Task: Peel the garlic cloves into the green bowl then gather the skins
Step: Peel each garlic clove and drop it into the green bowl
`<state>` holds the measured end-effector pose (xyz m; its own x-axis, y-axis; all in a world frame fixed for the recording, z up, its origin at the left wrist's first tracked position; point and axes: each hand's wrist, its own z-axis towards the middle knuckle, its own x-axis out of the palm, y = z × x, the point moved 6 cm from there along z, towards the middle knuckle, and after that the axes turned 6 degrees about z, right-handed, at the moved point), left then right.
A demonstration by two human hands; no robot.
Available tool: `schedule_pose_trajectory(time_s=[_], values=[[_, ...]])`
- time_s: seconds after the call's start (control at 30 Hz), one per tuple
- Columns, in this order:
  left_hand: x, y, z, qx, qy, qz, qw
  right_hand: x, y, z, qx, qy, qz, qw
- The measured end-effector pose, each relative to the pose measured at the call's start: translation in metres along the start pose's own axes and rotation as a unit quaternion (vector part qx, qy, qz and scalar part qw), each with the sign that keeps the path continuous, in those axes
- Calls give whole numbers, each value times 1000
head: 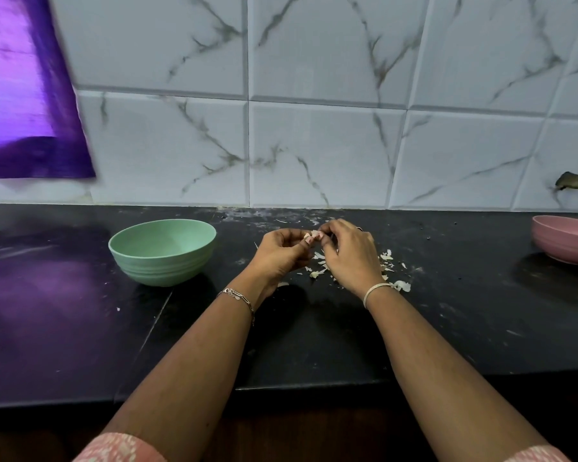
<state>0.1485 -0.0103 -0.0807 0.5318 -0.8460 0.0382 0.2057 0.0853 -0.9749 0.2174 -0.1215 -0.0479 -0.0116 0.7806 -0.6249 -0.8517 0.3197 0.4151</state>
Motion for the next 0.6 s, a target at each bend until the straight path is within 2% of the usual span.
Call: schedule_pose_trajectory(time_s=[0.27,0.47,0.6], values=[[1,0,0,-21,5,-37,999,-16,-19,0,106,-68,-44,991],[0,3,1,-43,-4,-62,997,-9,-24,0,128,-11,-15,992],[-3,0,1,-23,-21,-74,997,-15,-21,-1,128,-28,-45,990]])
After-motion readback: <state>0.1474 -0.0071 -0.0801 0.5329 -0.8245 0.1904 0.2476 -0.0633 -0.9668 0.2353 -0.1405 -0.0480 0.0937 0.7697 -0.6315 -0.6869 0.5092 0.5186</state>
